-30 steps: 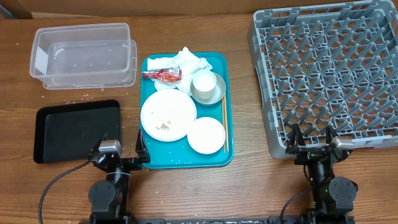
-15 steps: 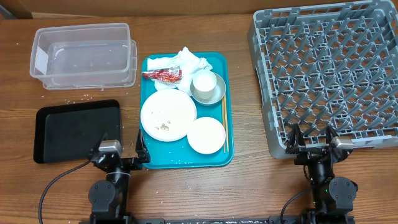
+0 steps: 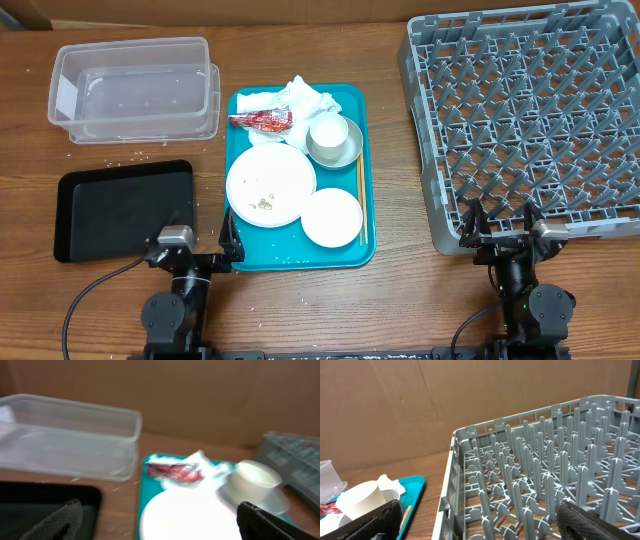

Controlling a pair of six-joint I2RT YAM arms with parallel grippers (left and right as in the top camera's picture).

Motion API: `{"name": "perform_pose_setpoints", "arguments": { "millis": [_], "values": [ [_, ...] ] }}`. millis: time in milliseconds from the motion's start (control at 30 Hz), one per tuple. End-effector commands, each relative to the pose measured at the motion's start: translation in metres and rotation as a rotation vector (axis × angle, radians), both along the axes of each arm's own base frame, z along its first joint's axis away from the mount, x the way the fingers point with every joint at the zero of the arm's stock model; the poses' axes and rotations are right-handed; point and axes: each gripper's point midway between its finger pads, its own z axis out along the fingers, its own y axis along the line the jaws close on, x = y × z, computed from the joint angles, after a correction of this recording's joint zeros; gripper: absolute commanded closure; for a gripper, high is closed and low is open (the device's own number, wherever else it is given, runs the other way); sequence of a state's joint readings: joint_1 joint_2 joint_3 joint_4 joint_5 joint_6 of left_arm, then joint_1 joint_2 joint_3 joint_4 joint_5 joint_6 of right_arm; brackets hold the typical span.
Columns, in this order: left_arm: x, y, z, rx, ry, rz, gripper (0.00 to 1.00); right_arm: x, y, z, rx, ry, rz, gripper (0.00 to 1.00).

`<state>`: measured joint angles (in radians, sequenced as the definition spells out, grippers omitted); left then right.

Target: Sort waste into correct bins and load items into the dishwasher

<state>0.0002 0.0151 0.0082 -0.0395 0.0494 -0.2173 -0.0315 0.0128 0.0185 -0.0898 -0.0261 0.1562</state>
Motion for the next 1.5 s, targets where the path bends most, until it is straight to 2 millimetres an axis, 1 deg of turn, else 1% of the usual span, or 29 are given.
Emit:
{"name": "perform_pose_setpoints", "arguments": {
  "millis": [0, 100, 133, 167, 233, 300, 333, 400, 500, 633, 733, 833, 900, 933, 1000, 1033, 1067, 1133, 1200, 1233, 1300, 1333, 1400, 1467],
  "values": [
    [-0.003, -0.022, 0.008, -0.232, -0.01, -0.123, 0.0, 0.0, -0.001, -0.001, -0.008, -0.005, -0.006, 0.0],
    [-0.003, -0.025, 0.009, -0.411, 0.012, -0.132, 0.0, 0.0, -0.001, -0.001, -0.008, -0.005, -0.006, 0.0],
    [-0.004, -0.029, 0.017, -0.504, -0.002, -0.161, 0.0, 0.0, -0.001, -0.001, -0.008, -0.005, -0.006, 0.0],
    [-0.005, -0.033, 0.025, -0.522, -0.029, -0.191, 0.0, 0.0, -0.001, -0.001, -0.008, -0.005, -0.006, 0.0],
    [-0.011, -0.04, 0.054, -0.499, -0.137, -0.264, 0.0, 0.0, -0.001, -0.001, -0.007, -0.005, -0.006, 0.0],
    [-0.017, -0.04, 0.08, -0.483, -0.244, -0.294, 0.0, 0.0, -0.001, -0.001, -0.008, -0.005, -0.006, 0.0],
    [-0.023, -0.04, 0.096, -0.473, -0.308, -0.309, 0.0, 0.0, -0.001, -0.001, -0.008, -0.005, -0.006, 0.0],
    [-0.03, -0.039, 0.118, -0.44, -0.385, -0.317, 0.0, 0.0, -0.001, -0.001, -0.007, -0.005, -0.006, 0.0],
    [-0.038, -0.039, 0.142, -0.323, -0.42, -0.296, 0.0, 0.0, -0.001, -0.001, -0.008, -0.005, -0.006, 0.0],
    [-0.038, -0.036, 0.177, -0.146, -0.394, -0.238, 0.0, 0.0, -0.001, -0.001, -0.007, -0.005, -0.006, 0.0],
    [-0.028, -0.036, 0.205, -0.027, -0.314, -0.22, 0.0, 0.0, -0.001, -0.001, -0.007, -0.005, -0.006, 0.0],
    [-0.002, -0.038, 0.233, 0.052, -0.181, -0.225, 0.0, 0.0, -0.001, -0.001, -0.007, -0.005, -0.006, 0.0],
    [0.017, -0.048, 0.249, 0.092, -0.078, -0.286, 0.0, 0.0, -0.001, -0.001, -0.008, -0.005, -0.006, 0.0],
    [0.026, -0.053, 0.254, 0.099, -0.017, -0.32, 0.0, 0.0, -0.001, -0.001, -0.008, -0.005, -0.006, 0.0],
    [0.046, -0.064, 0.259, 0.095, 0.155, -0.401, 0.0, 0.0, -0.001, -0.001, -0.007, -0.005, -0.006, 0.0],
    [0.05, -0.067, 0.26, 0.092, 0.212, -0.429, 0.0, 0.0, -0.001, -0.001, -0.007, -0.005, -0.006, 0.0],
    [0.061, -0.076, 0.262, 0.054, 0.327, -0.49, 0.0, 0.0, -0.001, -0.001, -0.007, -0.005, -0.006, 0.0],
    [0.072, -0.085, 0.264, 0.002, 0.41, -0.55, 0.0, 0.0, -0.001, -0.001, -0.008, -0.005, -0.006, 0.0],
    [0.086, -0.097, 0.266, -0.045, 0.438, -0.628, 0.0, 0.0, -0.001, -0.001, -0.007, -0.005, -0.006, 0.0],
    [0.095, -0.102, 0.264, -0.057, 0.451, -0.655, 0.0, 0.0, -0.001, -0.001, -0.007, -0.005, -0.006, 0.0],
    [0.113, -0.104, 0.253, -0.066, 0.499, -0.653, 0.0, 0.0, -0.001, -0.001, -0.007, -0.005, -0.006, 0.0],
    [0.121, -0.105, 0.243, -0.063, 0.538, -0.634, 0.0, 0.0, -0.001, -0.001, -0.008, -0.005, -0.006, 0.0],
    [0.138, -0.102, 0.219, -0.046, 0.646, -0.55, 0.0, 0.0, -0.001, -0.001, -0.008, -0.005, -0.006, 0.0],
    [0.149, -0.102, 0.191, 0.016, 0.774, -0.468, 0.0, 0.0, -0.001, -0.001, -0.008, -0.005, -0.006, 0.0]
  ]
}}
